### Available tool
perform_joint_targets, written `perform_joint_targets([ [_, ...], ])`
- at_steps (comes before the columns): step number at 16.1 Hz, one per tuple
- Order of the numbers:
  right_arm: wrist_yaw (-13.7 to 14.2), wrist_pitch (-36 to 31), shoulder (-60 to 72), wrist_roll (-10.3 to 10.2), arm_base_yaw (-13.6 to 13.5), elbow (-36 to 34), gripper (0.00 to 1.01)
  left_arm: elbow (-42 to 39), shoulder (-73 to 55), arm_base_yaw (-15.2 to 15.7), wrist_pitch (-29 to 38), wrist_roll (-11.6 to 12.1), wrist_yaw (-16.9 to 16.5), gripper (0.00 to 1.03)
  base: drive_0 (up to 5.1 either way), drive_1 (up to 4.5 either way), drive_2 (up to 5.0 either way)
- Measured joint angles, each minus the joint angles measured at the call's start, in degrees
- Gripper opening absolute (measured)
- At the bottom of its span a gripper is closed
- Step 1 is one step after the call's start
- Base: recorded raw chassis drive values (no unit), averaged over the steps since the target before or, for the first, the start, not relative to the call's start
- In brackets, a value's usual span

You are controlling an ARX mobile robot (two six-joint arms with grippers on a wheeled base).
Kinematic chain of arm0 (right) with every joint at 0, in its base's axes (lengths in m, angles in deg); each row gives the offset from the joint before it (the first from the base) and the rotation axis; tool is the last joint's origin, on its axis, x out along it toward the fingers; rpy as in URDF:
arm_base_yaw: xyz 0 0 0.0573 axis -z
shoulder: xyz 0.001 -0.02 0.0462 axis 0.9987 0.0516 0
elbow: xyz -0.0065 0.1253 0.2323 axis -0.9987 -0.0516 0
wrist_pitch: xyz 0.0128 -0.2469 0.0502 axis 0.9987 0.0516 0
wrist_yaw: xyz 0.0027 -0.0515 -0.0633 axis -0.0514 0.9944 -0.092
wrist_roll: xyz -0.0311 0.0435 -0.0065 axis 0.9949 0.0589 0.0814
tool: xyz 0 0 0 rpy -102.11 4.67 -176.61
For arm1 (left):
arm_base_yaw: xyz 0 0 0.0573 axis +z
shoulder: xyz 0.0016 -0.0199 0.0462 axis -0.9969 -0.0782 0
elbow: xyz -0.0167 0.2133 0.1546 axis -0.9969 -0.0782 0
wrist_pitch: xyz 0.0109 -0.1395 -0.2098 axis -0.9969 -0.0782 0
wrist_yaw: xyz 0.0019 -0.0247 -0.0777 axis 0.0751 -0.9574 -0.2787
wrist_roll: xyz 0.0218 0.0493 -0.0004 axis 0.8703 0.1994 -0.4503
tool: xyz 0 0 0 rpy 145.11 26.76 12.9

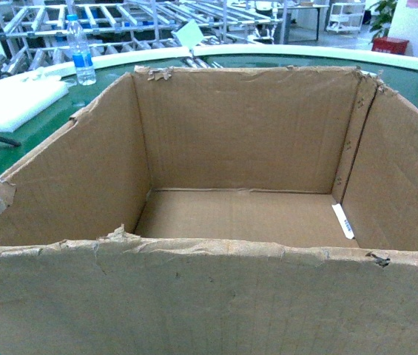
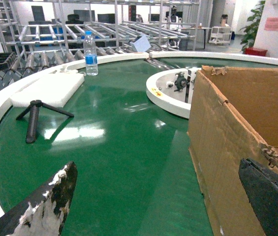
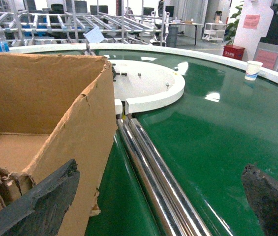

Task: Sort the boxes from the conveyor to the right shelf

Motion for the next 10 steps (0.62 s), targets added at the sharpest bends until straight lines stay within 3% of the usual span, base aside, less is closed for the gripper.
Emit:
perform_joint_targets([
  [7, 0.0, 0.0, 0.0, 0.0, 0.0, 0.0, 0.98, 0.0, 0.0, 0.0, 0.0, 0.0, 0.0, 0.98, 0.0, 0.0, 0.0],
  [8, 0.1, -0.1, 0.0, 0.1, -0.2, 0.0, 0.98, 0.0, -0.3, 0.7, 0.1, -0.4, -1.7, 0.98, 0.0, 0.0, 0.0],
  [10, 1.5, -4.2, 6.1, 0.2, -2.8, 0.4, 0.98, 0.5, -8.0, -0.4, 8.4, -0.5, -1.8, 0.98, 0.0, 0.0, 0.0],
])
